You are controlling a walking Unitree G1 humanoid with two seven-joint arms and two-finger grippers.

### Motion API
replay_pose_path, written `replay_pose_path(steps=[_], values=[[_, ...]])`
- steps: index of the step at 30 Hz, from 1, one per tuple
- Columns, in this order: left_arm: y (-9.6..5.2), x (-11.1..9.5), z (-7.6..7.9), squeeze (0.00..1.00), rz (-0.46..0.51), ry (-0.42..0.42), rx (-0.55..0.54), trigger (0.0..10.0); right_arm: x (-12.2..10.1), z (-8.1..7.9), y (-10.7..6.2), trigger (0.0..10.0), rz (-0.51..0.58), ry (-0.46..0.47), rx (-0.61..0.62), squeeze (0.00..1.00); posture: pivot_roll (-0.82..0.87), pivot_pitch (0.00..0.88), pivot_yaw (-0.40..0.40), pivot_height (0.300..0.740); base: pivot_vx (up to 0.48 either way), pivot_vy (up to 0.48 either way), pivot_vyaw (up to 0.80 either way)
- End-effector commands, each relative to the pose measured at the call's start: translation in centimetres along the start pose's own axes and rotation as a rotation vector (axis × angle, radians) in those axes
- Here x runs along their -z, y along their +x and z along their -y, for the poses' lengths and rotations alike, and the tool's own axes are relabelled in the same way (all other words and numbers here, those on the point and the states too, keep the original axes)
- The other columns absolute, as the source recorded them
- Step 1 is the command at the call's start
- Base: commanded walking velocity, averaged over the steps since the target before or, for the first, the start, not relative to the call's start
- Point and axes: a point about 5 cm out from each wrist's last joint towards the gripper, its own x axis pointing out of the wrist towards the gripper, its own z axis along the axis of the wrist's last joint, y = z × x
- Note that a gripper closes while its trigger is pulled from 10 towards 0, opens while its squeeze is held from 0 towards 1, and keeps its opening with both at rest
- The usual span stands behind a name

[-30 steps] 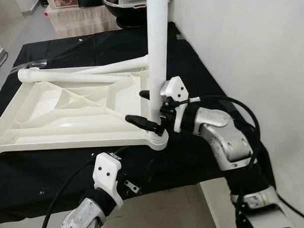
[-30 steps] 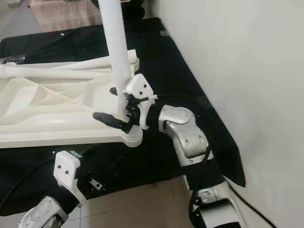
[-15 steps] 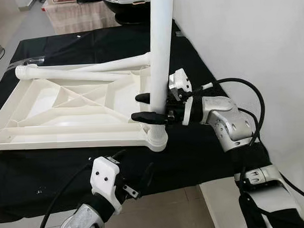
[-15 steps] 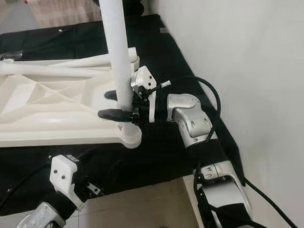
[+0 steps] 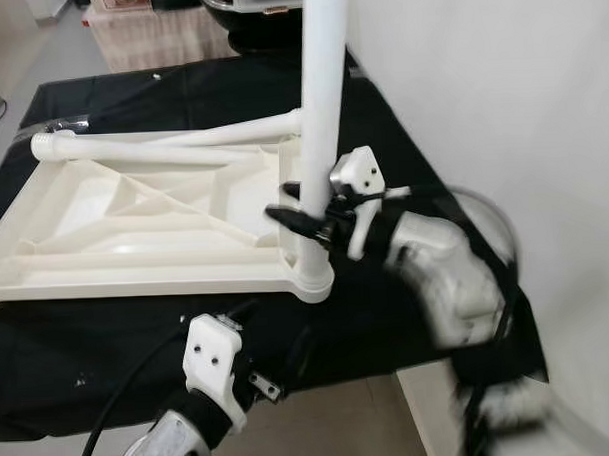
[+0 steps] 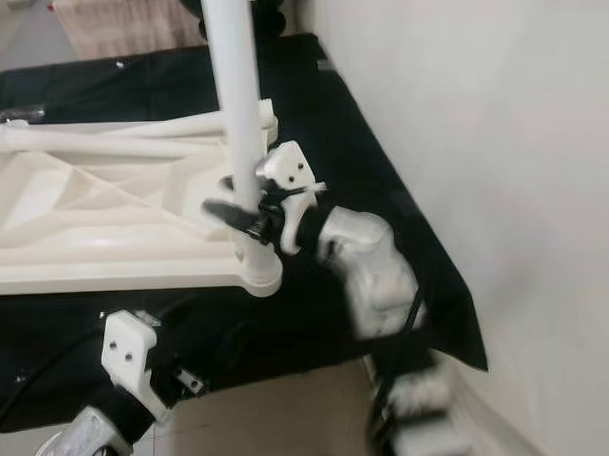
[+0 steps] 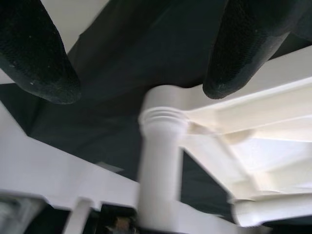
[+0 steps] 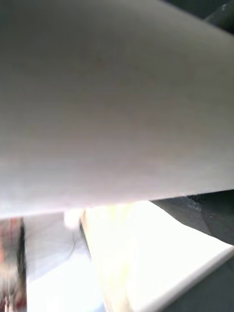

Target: Building children table

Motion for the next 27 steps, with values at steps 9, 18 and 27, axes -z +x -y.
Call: replay_pose_path(steps=[9, 18, 27], values=[[0.5, 0.9, -0.4, 0.00, -0.023, -0.005, 0.003, 10.0, 4.0, -0.4, -0.6, 0.0, -0.240, 0.003, 0.080, 0.00, -0.01, 0.135, -0.022, 0.740, 0.000, 0.000, 0.00], [0.6, 0.9, -0.5, 0.00, -0.011, 0.002, -0.017, 10.0, 0.8, -0.2, 0.4, 10.0, -0.116, 0.036, -0.265, 1.00, 0.00, 0.133, -0.024, 0.740, 0.000, 0.000, 0.00], [0.4, 0.8, -0.2, 0.00, -0.008, -0.003, -0.010, 10.0, 0.5, 2.0, 0.7, 10.0, -0.072, -0.035, -0.616, 1.00, 0.02, 0.152, -0.026, 0.740, 0.000, 0.000, 0.00]])
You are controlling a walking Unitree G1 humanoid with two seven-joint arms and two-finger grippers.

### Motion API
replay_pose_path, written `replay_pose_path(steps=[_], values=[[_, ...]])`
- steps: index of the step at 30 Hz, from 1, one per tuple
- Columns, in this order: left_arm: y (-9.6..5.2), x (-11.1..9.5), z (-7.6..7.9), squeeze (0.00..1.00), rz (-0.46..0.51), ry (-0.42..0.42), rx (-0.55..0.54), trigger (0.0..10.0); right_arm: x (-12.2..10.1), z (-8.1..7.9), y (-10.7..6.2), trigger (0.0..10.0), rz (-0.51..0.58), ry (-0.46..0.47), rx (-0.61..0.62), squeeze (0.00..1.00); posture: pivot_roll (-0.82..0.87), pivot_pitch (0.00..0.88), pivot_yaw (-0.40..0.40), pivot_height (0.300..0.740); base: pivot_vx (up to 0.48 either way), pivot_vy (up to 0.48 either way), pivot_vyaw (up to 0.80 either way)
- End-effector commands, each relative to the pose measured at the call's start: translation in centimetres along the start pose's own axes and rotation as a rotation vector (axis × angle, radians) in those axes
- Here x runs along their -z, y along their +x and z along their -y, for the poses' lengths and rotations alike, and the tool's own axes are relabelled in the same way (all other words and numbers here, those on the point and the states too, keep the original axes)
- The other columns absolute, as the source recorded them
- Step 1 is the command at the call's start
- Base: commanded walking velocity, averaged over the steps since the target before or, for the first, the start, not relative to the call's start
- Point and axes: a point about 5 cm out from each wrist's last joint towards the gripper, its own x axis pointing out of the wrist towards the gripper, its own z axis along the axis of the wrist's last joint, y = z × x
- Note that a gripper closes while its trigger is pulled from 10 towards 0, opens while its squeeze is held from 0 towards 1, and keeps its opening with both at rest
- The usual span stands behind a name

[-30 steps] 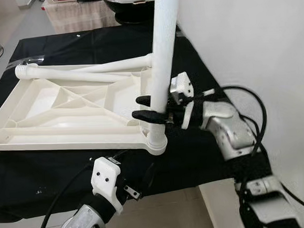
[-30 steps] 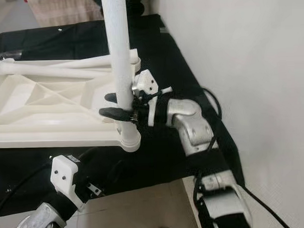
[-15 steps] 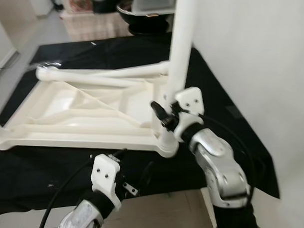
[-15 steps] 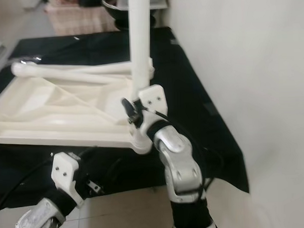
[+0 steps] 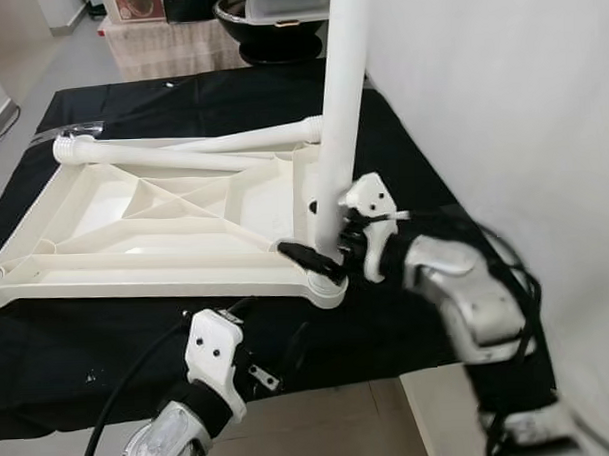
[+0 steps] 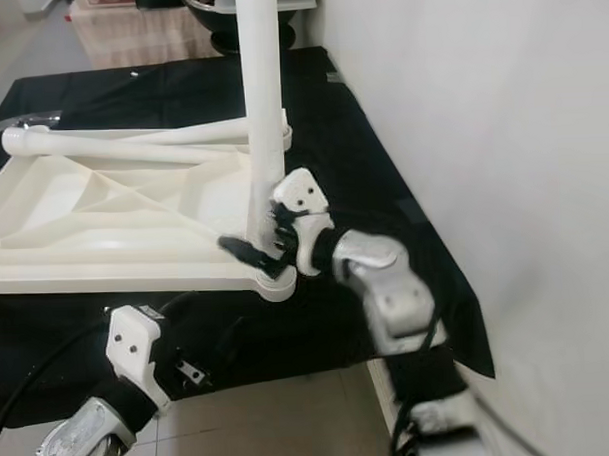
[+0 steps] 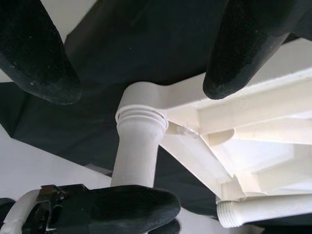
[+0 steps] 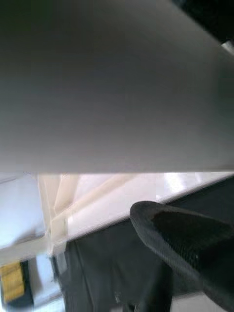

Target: Building children table

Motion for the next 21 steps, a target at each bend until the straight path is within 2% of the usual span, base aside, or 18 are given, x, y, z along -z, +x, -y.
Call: replay_pose_path(steps=[1, 2, 3, 6, 9, 11, 12, 13, 21], values=[[-0.2, 0.0, 0.2, 0.00, -0.001, -0.001, -0.001, 10.0, -0.1, -0.4, 0.5, 10.0, 0.024, 0.002, -0.057, 1.00, 0.02, 0.152, -0.026, 0.740, 0.000, 0.000, 0.00], [-0.2, 0.0, 0.2, 0.00, -0.001, -0.001, -0.001, 10.0, -0.3, -0.1, 0.5, 10.0, 0.028, -0.007, -0.085, 0.99, 0.02, 0.154, -0.027, 0.740, 0.000, 0.000, 0.00], [-0.3, -0.1, 0.3, 0.00, -0.001, -0.001, -0.001, 10.0, -0.7, 0.3, 0.5, 10.0, 0.035, -0.009, -0.108, 0.00, 0.03, 0.162, -0.028, 0.740, 0.000, 0.000, 0.00], [-0.4, -0.1, 0.4, 0.00, -0.002, -0.001, -0.002, 10.0, -1.2, 0.8, 0.6, 10.0, 0.045, -0.010, -0.146, 0.00, 0.03, 0.168, -0.027, 0.740, 0.000, 0.000, 0.00], [-0.6, -0.2, 0.5, 0.00, -0.006, 0.000, -0.002, 10.0, -2.5, 1.6, 0.6, 10.0, 0.070, -0.014, -0.283, 0.00, 0.05, 0.174, -0.028, 0.740, 0.000, 0.000, 0.00], [-0.7, -0.2, 0.5, 0.00, -0.007, 0.000, -0.002, 10.0, -2.8, 1.8, 0.6, 10.0, 0.075, -0.017, -0.308, 0.00, 0.05, 0.178, -0.028, 0.740, 0.000, 0.000, 0.00], [-0.7, -0.2, 0.6, 0.00, -0.008, 0.000, -0.002, 10.0, -3.0, 2.0, 0.6, 6.8, 0.080, -0.022, -0.329, 0.00, 0.05, 0.180, -0.027, 0.740, 0.000, 0.000, 0.00], [-0.8, -0.2, 0.6, 0.00, -0.009, 0.000, -0.001, 10.0, -3.1, 2.2, 0.7, 0.0, 0.085, -0.026, -0.342, 0.00, 0.05, 0.180, -0.027, 0.740, 0.000, 0.000, 0.00], [-0.8, -0.3, 0.6, 0.00, -0.012, -0.001, 0.001, 10.0, -3.5, 2.8, 0.4, 0.0, 0.106, -0.026, -0.405, 0.00, 0.05, 0.183, -0.025, 0.740, 0.000, 0.000, 0.00]])
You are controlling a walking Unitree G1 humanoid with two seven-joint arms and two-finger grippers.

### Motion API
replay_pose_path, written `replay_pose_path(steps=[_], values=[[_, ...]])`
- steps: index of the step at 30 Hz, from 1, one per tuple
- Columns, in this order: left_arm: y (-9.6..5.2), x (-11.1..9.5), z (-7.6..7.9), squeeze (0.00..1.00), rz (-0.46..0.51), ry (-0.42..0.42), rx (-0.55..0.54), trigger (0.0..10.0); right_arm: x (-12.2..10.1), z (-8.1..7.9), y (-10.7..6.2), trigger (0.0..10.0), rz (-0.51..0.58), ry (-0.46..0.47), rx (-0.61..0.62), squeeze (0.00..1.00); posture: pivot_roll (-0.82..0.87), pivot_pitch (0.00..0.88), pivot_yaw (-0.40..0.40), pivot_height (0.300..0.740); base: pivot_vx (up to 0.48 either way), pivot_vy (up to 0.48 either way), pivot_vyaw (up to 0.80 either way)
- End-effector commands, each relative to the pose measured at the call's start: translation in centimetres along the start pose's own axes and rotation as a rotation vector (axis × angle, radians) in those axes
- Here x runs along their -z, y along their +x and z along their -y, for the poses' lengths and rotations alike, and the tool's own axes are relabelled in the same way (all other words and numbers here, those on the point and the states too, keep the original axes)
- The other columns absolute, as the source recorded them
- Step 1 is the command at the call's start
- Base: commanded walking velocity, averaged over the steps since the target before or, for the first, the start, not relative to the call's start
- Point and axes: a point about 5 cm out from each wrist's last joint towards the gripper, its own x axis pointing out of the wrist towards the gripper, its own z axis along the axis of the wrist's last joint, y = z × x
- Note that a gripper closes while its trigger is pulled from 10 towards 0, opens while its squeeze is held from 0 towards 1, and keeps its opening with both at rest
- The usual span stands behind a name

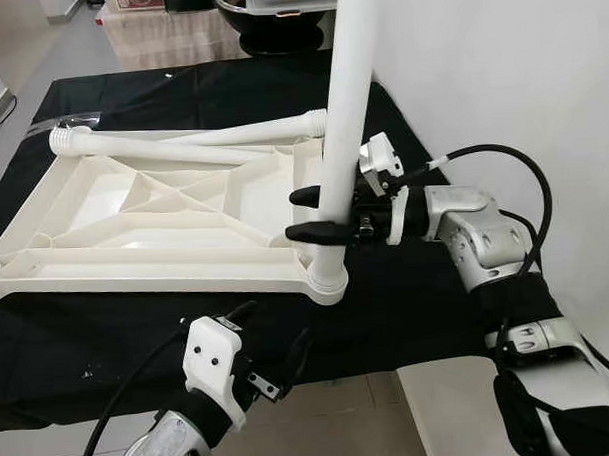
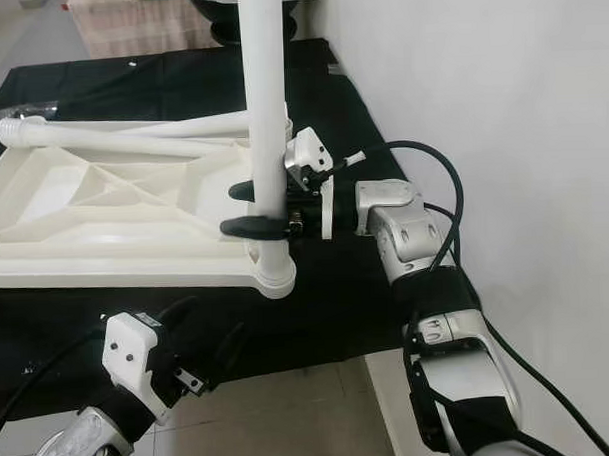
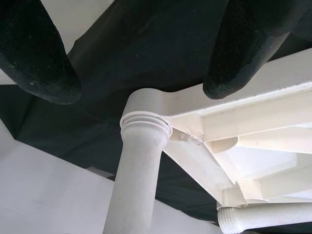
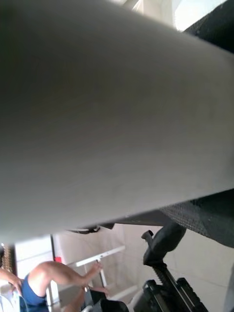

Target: Building children table

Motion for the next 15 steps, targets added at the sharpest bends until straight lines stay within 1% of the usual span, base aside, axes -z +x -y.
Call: replay_pose_path(steps=[1, 3, 6, 7, 8, 9, 10, 11, 12, 13, 14, 15], values=[[-0.2, 0.0, 0.2, 0.00, -0.012, 0.002, 0.005, 10.0, 0.2, -0.1, 0.2, 0.0, 0.013, 0.005, -0.046, 0.00, 0.05, 0.184, -0.023, 0.740, 0.000, 0.000, 0.00], [-0.2, 0.0, 0.2, 0.00, -0.013, 0.002, 0.005, 10.0, 0.2, -0.1, 0.2, 0.0, 0.013, 0.005, -0.049, 0.00, 0.05, 0.184, -0.022, 0.740, 0.000, 0.000, 0.00], [-0.1, 0.0, 0.2, 0.00, -0.015, 0.002, 0.010, 10.0, 1.0, -0.6, -0.4, 0.0, 0.022, 0.022, 0.000, 0.00, 0.05, 0.183, -0.027, 0.740, 0.000, 0.000, 0.00], [-0.1, 0.0, 0.1, 0.00, -0.014, 0.002, 0.009, 10.0, 1.4, -0.8, -0.4, 0.0, 0.015, 0.029, 0.050, 0.00, 0.05, 0.182, -0.033, 0.740, 0.000, 0.000, 0.00], [-0.1, 0.0, 0.1, 0.00, -0.014, 0.002, 0.009, 10.0, 1.4, -0.8, -0.4, 0.0, 0.015, 0.029, 0.050, 0.00, 0.05, 0.182, -0.033, 0.740, 0.000, 0.000, 0.00], [-0.1, 0.0, 0.0, 0.00, -0.013, 0.004, 0.008, 10.0, 2.1, -1.3, -0.3, 0.0, 0.000, 0.028, 0.140, 0.00, 0.04, 0.190, -0.035, 0.740, 0.000, 0.000, 0.00], [-0.1, 0.0, 0.0, 0.00, -0.013, 0.004, 0.008, 10.0, 2.1, -1.3, -0.3, 0.0, 0.000, 0.028, 0.140, 0.00, 0.04, 0.190, -0.035, 0.740, 0.000, 0.000, 0.00], [-0.1, -0.1, 0.0, 0.00, -0.012, 0.006, 0.006, 10.0, 2.5, -1.6, -0.2, 0.0, -0.009, 0.025, 0.204, 0.00, 0.04, 0.194, -0.037, 0.740, 0.000, 0.000, 0.00], [-0.1, -0.1, 0.0, 0.00, -0.012, 0.006, 0.006, 10.0, 2.5, -1.6, -0.2, 0.0, -0.009, 0.025, 0.204, 0.00, 0.04, 0.194, -0.037, 0.740, 0.000, 0.000, 0.00], [-0.2, -0.1, -0.1, 0.00, -0.011, 0.009, 0.002, 10.0, 3.5, -1.8, 0.7, 0.0, -0.040, 0.036, 0.450, 0.00, 0.05, 0.198, -0.031, 0.740, 0.000, 0.000, 0.00], [-0.1, -0.2, -0.4, 0.00, -0.011, 0.012, -0.002, 10.0, 5.5, -4.9, 1.7, 0.0, -0.120, 0.133, 0.900, 0.00, 0.03, 0.199, -0.022, 0.740, 0.000, 0.000, 0.00], [-0.1, -0.2, -0.4, 0.00, -0.011, 0.012, -0.002, 10.0, 5.5, -4.9, 1.7, 0.0, -0.120, 0.133, 0.900, 0.00, 0.03, 0.199, -0.022, 0.740, 0.000, 0.000, 0.00]])
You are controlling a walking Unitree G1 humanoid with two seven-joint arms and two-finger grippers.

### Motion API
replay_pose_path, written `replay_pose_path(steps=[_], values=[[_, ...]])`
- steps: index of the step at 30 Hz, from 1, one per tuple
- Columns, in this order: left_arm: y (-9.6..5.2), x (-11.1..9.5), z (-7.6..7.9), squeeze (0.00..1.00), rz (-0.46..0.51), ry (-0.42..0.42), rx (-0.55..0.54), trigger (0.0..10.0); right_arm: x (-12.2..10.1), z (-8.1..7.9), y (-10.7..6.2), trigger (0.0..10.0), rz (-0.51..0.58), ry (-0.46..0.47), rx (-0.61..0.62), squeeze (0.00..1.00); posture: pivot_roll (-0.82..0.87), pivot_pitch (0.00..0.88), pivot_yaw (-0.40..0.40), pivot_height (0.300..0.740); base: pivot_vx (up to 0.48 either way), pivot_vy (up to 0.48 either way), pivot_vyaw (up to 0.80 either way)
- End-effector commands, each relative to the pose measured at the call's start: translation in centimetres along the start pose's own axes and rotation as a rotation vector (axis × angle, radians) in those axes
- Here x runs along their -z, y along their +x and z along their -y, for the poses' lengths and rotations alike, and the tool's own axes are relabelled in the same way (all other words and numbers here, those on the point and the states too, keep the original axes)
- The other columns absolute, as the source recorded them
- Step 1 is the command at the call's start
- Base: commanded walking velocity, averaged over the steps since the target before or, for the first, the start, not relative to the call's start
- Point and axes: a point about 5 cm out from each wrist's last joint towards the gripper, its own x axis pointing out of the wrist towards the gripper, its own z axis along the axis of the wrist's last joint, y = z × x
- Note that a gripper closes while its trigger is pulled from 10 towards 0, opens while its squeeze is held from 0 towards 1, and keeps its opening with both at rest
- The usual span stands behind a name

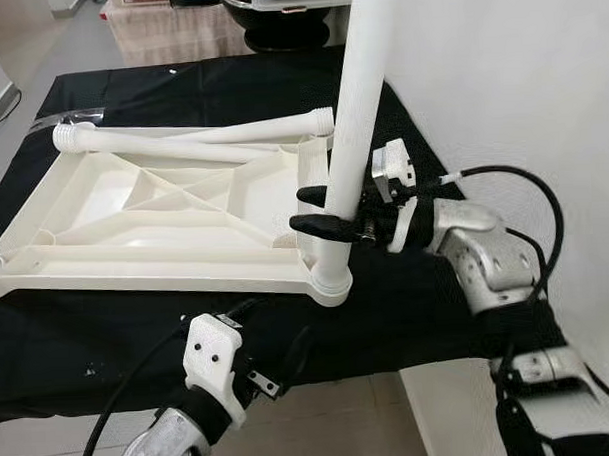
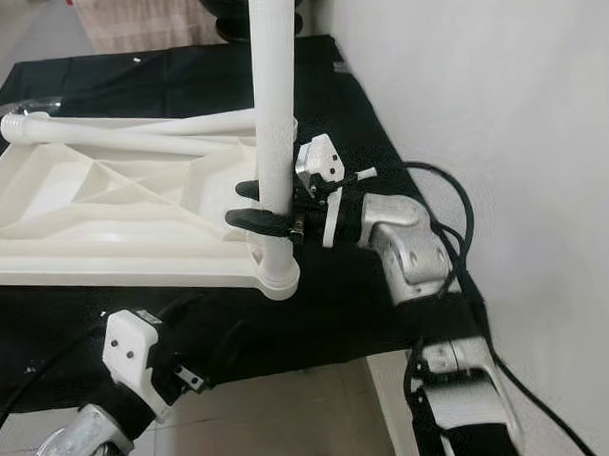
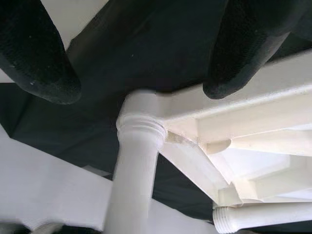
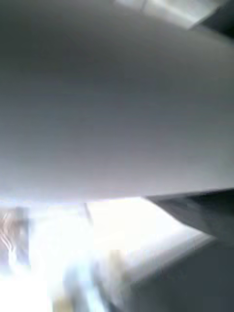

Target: Building children table

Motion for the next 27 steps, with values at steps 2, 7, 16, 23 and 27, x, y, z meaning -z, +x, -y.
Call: replay_pose_path(steps=[2, 7, 16, 23, 27], values=[[-0.1, 0.1, -0.1, 0.00, -0.011, -0.004, 0.011, 10.0, 3.4, -1.5, -1.7, 0.0, -0.235, 0.027, 0.203, 0.00, 0.02, 0.185, -0.015, 0.740, 0.000, 0.000, 0.00], [0.4, 0.4, -0.2, 0.00, -0.013, -0.002, 0.020, 10.0, 3.0, -1.1, 0.6, 0.0, -0.184, 0.026, 0.207, 0.00, 0.02, 0.158, -0.010, 0.740, 0.000, 0.000, 0.00], [0.7, 0.4, -0.6, 0.00, -0.001, 0.007, -0.003, 10.0, 1.5, -1.5, 1.6, 10.0, -0.131, 0.038, 0.041, 1.00, 0.02, 0.147, -0.022, 0.740, 0.000, 0.000, 0.00], [0.7, 0.4, -0.5, 0.00, 0.000, 0.005, -0.002, 10.0, -0.2, -3.0, 1.0, 10.0, -0.040, 0.009, -0.430, 1.00, 0.03, 0.149, -0.020, 0.740, 0.000, 0.000, 0.00], [0.6, 0.3, -0.3, 0.00, 0.000, 0.004, 0.001, 10.0, -0.5, -2.5, 0.9, 10.0, -0.034, -0.042, -0.567, 0.53, 0.03, 0.154, -0.020, 0.740, 0.000, 0.000, 0.00]])
